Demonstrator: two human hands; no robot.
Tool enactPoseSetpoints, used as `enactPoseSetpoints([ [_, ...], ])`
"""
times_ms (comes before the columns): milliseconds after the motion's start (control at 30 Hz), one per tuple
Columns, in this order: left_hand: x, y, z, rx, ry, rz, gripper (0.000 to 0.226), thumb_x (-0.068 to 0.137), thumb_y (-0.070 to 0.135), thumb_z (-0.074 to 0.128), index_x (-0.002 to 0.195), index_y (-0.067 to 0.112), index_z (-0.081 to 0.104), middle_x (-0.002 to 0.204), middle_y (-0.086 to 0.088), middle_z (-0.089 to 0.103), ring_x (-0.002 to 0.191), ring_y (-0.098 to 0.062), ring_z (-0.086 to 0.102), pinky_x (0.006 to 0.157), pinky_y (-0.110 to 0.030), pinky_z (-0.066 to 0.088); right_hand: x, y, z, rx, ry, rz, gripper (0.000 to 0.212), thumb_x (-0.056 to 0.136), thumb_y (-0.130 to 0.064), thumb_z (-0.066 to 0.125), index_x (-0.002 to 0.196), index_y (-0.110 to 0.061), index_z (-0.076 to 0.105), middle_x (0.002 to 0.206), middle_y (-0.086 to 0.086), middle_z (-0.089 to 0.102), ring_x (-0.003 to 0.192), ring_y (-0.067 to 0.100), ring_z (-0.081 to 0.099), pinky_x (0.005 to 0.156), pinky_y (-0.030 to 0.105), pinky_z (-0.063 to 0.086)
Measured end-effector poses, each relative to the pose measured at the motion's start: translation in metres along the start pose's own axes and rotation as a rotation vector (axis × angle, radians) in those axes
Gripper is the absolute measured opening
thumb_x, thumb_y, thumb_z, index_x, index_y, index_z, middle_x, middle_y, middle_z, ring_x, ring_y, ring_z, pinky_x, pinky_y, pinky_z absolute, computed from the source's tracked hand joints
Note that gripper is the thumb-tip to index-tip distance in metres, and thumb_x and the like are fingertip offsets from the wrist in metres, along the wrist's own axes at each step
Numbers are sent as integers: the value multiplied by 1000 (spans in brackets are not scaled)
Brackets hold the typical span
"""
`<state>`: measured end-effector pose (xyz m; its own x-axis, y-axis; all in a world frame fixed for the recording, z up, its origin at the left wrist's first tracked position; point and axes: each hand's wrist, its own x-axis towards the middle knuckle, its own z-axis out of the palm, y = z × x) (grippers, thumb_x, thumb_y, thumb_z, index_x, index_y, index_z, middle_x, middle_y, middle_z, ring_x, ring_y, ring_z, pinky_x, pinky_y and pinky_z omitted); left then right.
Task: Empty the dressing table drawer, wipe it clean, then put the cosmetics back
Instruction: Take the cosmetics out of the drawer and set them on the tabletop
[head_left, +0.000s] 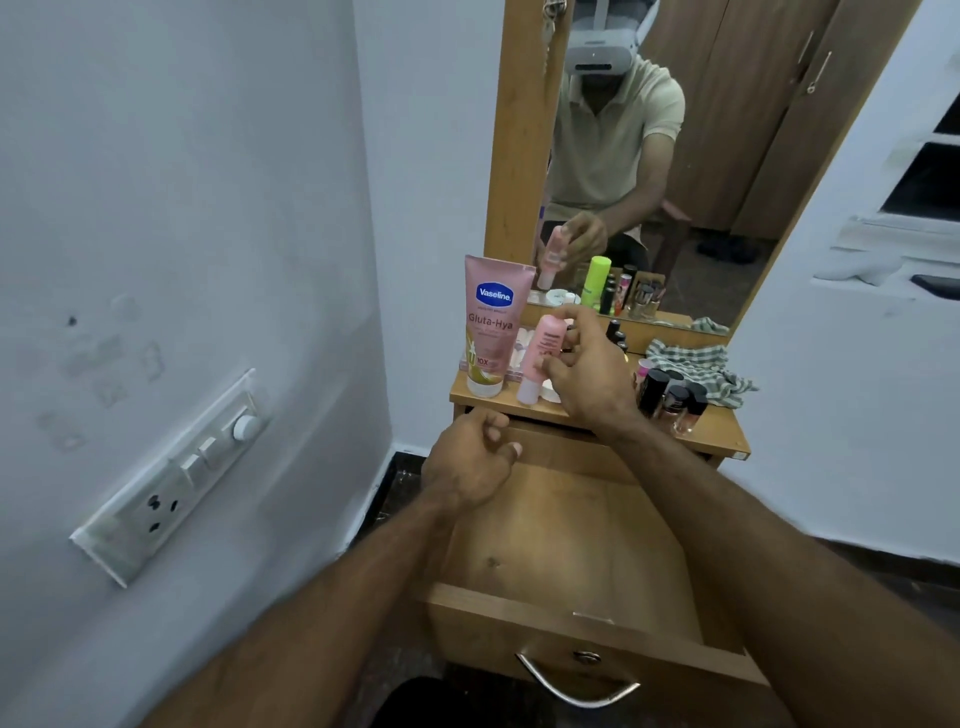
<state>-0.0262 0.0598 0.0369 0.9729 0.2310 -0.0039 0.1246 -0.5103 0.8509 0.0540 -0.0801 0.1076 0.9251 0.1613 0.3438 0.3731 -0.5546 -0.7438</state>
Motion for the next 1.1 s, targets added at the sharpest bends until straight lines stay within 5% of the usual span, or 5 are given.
enactPoseSetpoints([
  [300,-3,-11,3,10,-32,11,33,89,37,73,118,30,61,111,13,61,104,-10,60,97,-42,54,13,2,21,-53,12,73,53,90,-7,72,132,-27,46,127,2,68,110,20,67,89,45,59],
  [500,-4,-13,1,-2,-24,2,29,89,34,73,116,31,61,111,12,62,104,-10,61,97,-42,54,13,7,24,-11,35,77,47,90,-11,74,128,-25,50,114,-5,69,98,10,66,65,17,48],
  [767,-5,-9,-2,-99,7,5,26,93,30,70,118,28,62,103,12,65,100,-10,62,97,-39,54,-6,-7,7,52,118,108,40,95,-36,64,132,-27,52,97,-15,63,82,2,63,61,23,54],
  [1000,2,8,-5,-375,54,46,49,98,10,60,143,25,46,108,3,70,91,-16,70,87,-45,60,-22,-24,-17,-252,-282,196,44,85,-48,72,122,-28,57,104,-3,66,85,19,70,77,45,61],
  [1100,2,8,-6,-90,-16,175,73,95,11,63,156,34,28,134,11,55,113,-7,56,99,-33,52,-20,-30,-27,-388,-464,209,47,78,-42,83,113,-25,56,103,-2,65,77,17,71,68,38,62],
])
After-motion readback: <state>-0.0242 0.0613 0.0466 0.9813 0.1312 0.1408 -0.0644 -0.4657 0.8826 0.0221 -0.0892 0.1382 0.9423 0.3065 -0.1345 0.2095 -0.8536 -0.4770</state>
